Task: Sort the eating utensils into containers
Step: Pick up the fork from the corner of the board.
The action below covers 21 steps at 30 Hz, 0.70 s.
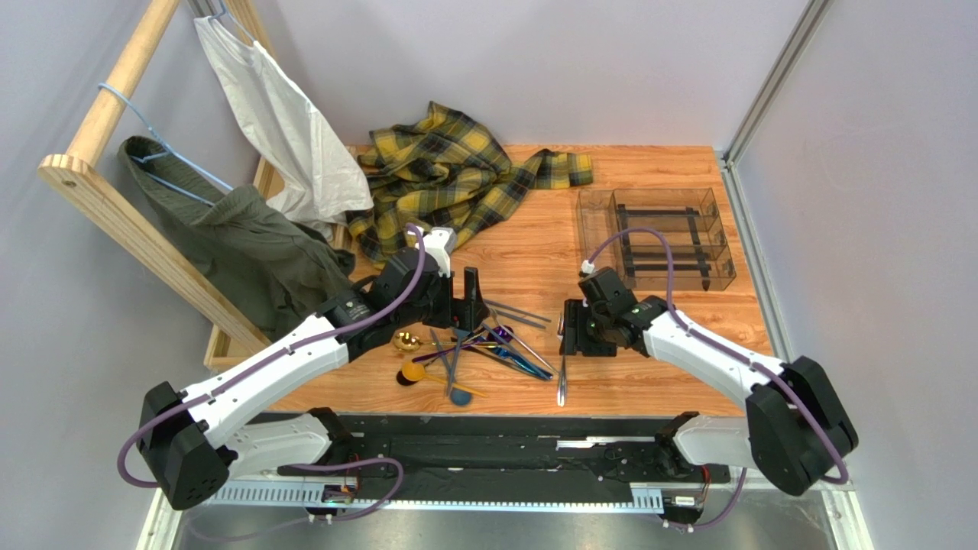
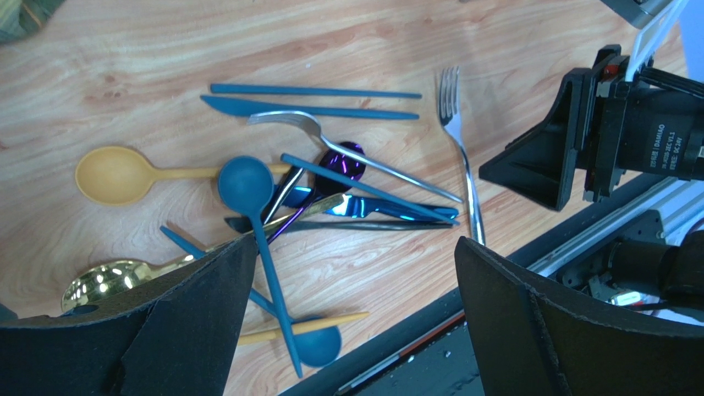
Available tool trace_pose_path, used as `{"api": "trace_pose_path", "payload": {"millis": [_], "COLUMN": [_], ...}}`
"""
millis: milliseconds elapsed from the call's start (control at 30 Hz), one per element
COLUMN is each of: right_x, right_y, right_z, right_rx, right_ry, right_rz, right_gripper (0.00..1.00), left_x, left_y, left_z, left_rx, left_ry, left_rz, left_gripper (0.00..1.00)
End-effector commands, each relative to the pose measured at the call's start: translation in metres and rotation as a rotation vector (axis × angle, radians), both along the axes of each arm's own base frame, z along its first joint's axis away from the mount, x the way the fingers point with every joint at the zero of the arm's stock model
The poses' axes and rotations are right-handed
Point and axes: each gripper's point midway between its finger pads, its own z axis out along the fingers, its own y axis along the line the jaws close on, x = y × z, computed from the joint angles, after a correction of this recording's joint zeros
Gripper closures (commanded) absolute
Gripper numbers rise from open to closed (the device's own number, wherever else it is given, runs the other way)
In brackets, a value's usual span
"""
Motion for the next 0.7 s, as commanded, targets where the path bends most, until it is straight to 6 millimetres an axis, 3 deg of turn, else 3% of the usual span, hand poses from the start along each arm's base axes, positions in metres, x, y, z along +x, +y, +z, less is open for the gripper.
{"api": "trace_pose_path", "payload": {"millis": [0, 367, 667], "right_x": [0.015, 0.014, 0.014], "right_y": [0.011, 0.019, 0.006], "right_z": [-0.003, -0.037, -0.052], "right_rx": [-0.01, -0.048, -0.162], "right_ry": [-0.031, 0.032, 0.044], "right_rz": [-0.009, -0.017, -0.035], "right_gripper": [0.53, 0.6, 0.89], "left_x": [-0.004, -0.008, -0.011], "left_y": [-0.005, -0.005, -0.002], "left_z": [0.002, -0.006, -0.009], "left_rx": [-0.037, -0.032, -0.029], "left_ry": [0.012, 0.033, 0.043], "left_rz": [-0.015, -0.021, -0.02], "left_gripper": [0.02, 0.04, 0.05]}}
